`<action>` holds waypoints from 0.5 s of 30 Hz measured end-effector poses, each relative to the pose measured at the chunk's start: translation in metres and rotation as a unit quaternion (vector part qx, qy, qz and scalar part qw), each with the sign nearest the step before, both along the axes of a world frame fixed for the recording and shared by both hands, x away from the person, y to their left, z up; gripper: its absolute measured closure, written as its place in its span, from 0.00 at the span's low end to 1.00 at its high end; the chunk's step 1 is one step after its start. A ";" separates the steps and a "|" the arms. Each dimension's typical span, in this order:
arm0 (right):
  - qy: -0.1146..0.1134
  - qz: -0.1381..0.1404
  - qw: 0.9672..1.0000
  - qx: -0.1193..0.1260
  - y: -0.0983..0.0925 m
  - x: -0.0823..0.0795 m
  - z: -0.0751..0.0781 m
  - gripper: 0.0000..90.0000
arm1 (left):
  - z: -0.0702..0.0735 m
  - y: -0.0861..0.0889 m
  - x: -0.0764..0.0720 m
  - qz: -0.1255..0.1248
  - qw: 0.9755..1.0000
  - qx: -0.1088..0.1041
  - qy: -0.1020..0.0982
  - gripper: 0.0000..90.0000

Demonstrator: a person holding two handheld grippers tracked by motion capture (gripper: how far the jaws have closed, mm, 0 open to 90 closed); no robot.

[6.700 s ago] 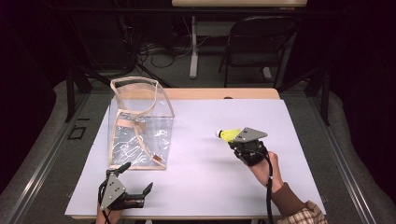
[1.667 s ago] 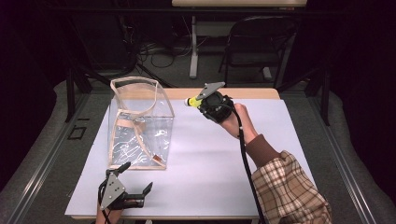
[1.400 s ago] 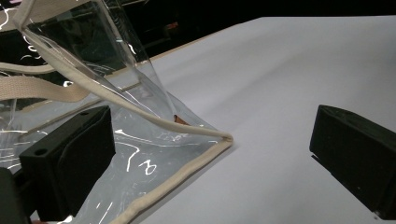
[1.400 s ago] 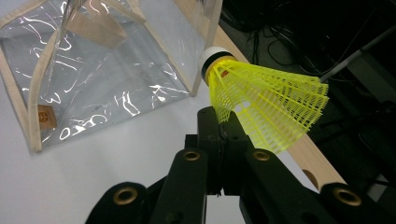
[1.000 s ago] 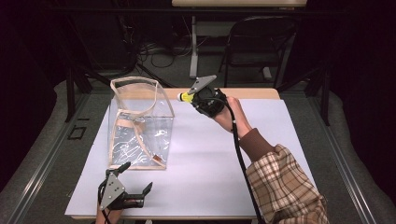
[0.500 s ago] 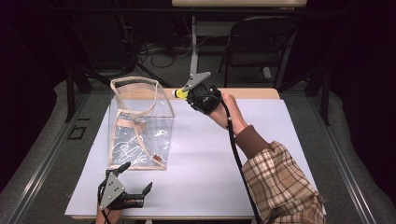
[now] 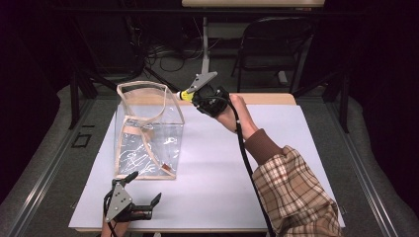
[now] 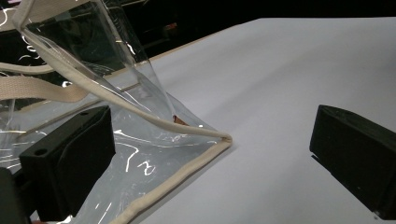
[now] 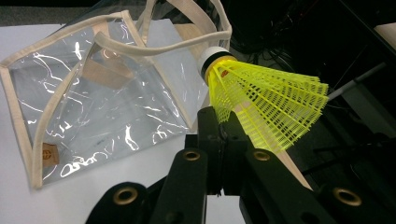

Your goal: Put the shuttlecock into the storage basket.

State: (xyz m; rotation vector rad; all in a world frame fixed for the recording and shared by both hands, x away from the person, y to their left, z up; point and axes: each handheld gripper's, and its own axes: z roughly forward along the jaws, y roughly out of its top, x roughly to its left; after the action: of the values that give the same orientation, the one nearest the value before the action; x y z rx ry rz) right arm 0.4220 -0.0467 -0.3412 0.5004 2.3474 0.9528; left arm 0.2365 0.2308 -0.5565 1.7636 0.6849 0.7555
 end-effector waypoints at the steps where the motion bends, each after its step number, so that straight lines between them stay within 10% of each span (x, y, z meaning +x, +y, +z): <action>1: 0.001 0.000 1.000 0.001 0.001 0.000 0.000 1.00 | 0.000 0.000 0.000 0.000 1.000 0.001 0.000 0.00; 15: -0.004 0.005 1.000 0.003 0.012 0.004 0.005 1.00 | 0.000 0.000 0.000 0.001 1.000 -0.001 0.000 0.00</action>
State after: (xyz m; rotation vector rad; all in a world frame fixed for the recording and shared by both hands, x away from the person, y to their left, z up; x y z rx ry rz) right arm 0.4264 -0.0352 -0.3363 0.4875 2.3431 0.9660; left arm 0.2363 0.2310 -0.5564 1.7619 0.6862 0.7567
